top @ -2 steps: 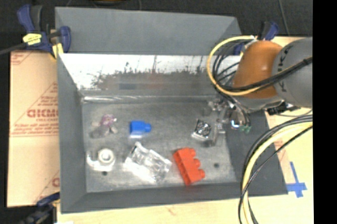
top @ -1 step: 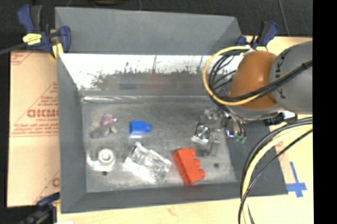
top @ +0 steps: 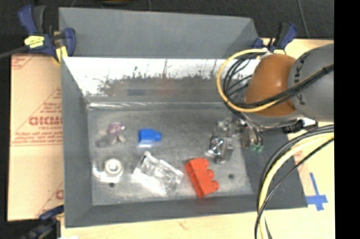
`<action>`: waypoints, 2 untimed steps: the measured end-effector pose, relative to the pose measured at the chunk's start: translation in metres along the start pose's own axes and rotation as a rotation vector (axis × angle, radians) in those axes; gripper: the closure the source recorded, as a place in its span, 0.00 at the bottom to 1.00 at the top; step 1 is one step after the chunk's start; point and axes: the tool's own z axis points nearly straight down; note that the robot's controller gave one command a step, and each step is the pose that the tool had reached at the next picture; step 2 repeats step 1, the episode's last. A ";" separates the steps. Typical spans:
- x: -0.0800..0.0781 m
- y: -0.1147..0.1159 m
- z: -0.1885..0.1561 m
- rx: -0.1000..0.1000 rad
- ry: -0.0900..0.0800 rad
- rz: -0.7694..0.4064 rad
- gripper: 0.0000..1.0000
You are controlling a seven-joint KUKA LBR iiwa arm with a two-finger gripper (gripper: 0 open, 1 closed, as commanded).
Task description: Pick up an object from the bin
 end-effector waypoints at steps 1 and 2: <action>-0.005 0.000 -0.154 0.002 -0.005 -0.025 1.00; -0.005 0.000 -0.154 0.002 -0.005 -0.025 1.00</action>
Offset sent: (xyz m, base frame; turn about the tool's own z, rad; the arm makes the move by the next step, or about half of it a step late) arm 0.0011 0.0017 0.1483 -0.0274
